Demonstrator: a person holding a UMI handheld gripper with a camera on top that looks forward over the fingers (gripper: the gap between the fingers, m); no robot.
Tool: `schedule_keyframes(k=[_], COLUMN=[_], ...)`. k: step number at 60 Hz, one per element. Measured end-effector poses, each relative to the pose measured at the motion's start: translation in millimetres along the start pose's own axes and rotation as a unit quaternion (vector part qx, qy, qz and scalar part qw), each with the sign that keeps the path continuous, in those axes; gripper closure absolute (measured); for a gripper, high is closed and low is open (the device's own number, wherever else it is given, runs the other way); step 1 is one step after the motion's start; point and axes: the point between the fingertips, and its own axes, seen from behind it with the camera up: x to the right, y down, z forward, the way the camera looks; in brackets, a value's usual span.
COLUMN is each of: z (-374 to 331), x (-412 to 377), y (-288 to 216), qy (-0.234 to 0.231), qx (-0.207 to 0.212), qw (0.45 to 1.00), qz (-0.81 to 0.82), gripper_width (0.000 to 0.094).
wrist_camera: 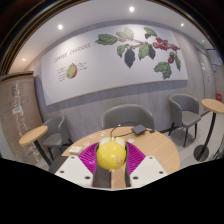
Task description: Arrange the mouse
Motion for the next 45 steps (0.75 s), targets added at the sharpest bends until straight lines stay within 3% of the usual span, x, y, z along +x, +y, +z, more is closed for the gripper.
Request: schedule_keyframes(k=[6,13,20,22,30,36,45], z=[16,43,49,46,47,22,-26], x=[-85,-116,-133,-137,-132,-139,-117], y=[36,102,154,148,155,154,126], qy=[-0.052,-0.02,-0.02,-0.014,-0.034,-0.091,-0.132], qx=[-0.031,-0.091,-0.141,-0.121,-0.15,-0.174,-0.146], qw=[0.998,0.994,0.986,0.988,0.981,0.972,0.972], qz=[-0.014,-0.057,-0.083,-0.1,-0.12,-0.132,-0.127], gripper_width=[0.0563,0.0562,0.0537,0.0524,0.0388,0.0065,0.0075])
